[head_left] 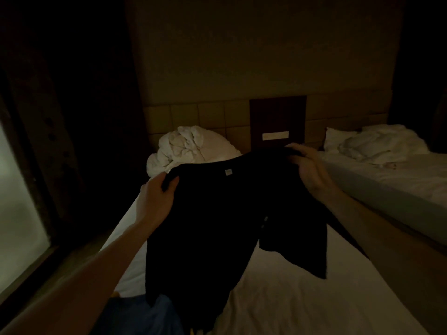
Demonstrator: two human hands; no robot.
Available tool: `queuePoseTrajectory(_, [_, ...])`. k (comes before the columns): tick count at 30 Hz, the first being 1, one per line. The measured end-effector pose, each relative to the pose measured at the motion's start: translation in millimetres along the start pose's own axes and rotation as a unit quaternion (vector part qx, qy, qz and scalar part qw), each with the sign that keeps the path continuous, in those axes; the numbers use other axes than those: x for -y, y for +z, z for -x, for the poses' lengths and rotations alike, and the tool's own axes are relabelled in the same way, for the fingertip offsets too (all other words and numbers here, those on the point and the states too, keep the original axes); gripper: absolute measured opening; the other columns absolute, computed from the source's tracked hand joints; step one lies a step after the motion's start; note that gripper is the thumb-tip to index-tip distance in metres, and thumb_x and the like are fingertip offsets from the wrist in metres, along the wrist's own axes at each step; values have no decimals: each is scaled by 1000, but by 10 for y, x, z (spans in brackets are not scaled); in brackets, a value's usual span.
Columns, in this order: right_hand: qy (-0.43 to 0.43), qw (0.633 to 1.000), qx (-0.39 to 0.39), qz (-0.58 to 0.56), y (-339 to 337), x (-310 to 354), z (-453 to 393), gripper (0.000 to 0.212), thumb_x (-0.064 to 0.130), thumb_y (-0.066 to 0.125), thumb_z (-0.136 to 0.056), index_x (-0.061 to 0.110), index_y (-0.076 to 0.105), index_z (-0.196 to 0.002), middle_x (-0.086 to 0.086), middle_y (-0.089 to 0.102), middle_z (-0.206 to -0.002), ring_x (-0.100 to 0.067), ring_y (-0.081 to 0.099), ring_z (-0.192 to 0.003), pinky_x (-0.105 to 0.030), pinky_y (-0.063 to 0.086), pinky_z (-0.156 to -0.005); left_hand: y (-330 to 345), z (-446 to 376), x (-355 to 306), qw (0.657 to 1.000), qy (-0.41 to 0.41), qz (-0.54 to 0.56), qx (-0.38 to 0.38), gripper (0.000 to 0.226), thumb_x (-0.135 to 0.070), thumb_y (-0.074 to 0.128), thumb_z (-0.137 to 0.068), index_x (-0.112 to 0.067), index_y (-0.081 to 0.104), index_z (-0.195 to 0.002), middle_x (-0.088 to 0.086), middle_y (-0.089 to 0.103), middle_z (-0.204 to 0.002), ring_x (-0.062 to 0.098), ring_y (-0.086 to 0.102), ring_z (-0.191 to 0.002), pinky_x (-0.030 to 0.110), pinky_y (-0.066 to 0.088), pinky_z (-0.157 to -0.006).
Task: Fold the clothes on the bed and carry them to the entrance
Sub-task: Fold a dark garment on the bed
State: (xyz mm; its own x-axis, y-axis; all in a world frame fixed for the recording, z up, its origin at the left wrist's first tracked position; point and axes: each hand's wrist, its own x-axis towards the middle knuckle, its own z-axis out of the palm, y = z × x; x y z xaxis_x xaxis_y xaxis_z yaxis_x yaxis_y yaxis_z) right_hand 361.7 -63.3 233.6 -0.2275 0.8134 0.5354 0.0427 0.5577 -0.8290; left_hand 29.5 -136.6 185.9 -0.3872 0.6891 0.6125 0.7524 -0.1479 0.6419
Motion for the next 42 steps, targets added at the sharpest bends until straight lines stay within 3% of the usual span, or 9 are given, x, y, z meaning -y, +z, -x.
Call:
queuePoseTrajectory(3, [-38, 997, -17, -58, -73, 290, -9, 46, 6, 44, -101, 30, 73, -74, 7, 66, -74, -8, 62, -69, -16, 47, -64, -86, -80, -228, 998, 18, 30, -42, 27, -46, 56, -92, -25, 59, -76, -2, 60, -67, 18, 60, -65, 31, 44, -57])
queuePoseTrajectory(6, [-91, 996, -10, -21, -141, 521, 37, 15, 18, 58, -97, 6, 68, -94, -16, 60, -84, -19, 60, -70, -19, 47, -61, -252, -144, -477, 994, 38, 43, -93, 32, -47, 61, -89, -23, 58, -68, -2, 59, -64, 16, 59, -61, 32, 44, -56])
queuePoseTrajectory(10, [-130, 991, -31, 29, -207, 725, 67, 18, 22, 68, -91, 5, 68, -87, -22, 59, -79, -24, 57, -67, -24, 43, -57, -486, -102, -803, 982, 80, 35, -168, 33, -46, 68, -85, -15, 65, -75, 0, 63, -75, 16, 60, -67, 32, 46, -59])
queuePoseTrajectory(12, [-139, 988, -37, 46, -243, 835, 96, 13, 19, 64, -93, 7, 69, -90, -20, 60, -79, -20, 56, -66, -19, 41, -55, -600, -78, -920, 977, 89, 31, -191, 35, -44, 72, -82, -9, 67, -79, 4, 60, -83, 16, 57, -73, 27, 41, -62])
queuePoseTrajectory(15, [-137, 988, -49, 44, -312, 1031, 181, 14, 15, 58, -96, 22, 71, -98, 10, 71, -84, -6, 66, -78, -14, 46, -65, -802, 4, -1141, 972, 101, 47, -207, 33, -39, 76, -79, -7, 67, -80, 9, 59, -88, 17, 55, -75, 28, 41, -65])
queuePoseTrajectory(18, [-137, 989, -62, -4, -385, 1224, 294, 23, 10, 55, -97, 21, 70, -110, 12, 74, -98, -8, 69, -95, -16, 50, -77, -1001, 117, -1391, 965, 111, 56, -233, 30, -36, 78, -77, -9, 65, -78, 9, 58, -92, 16, 53, -77, 29, 40, -66])
queuePoseTrajectory(27, [-200, 969, -142, -8, -614, 1856, 649, 13, 12, 59, -94, 15, 70, -89, 19, 68, -61, 6, 61, -56, -11, 42, -49, -1410, 373, -1971, 931, 157, 65, -324, 26, -42, 76, -71, -21, 64, -77, 4, 63, -97, 20, 59, -86, 33, 45, -70])
queuePoseTrajectory(37, [-52, 985, -99, 127, -606, 990, -101, 20, 27, 64, -92, 19, 67, -74, 9, 64, -59, -9, 60, -58, -11, 38, -44, -588, -255, -1338, 965, 129, -88, -212, 49, -62, 71, -69, -14, 66, -81, 2, 56, -90, 25, 55, -94, 38, 42, -76])
queuePoseTrajectory(42, [93, 971, 2, 222, -440, -169, -580, 27, 41, 57, -96, 15, 66, -93, -2, 59, -77, -21, 57, -69, -24, 41, -55, 347, -537, -509, 981, 92, -150, -84, 48, -66, 66, -74, -18, 68, -74, 2, 59, -84, 24, 53, -91, 39, 41, -83])
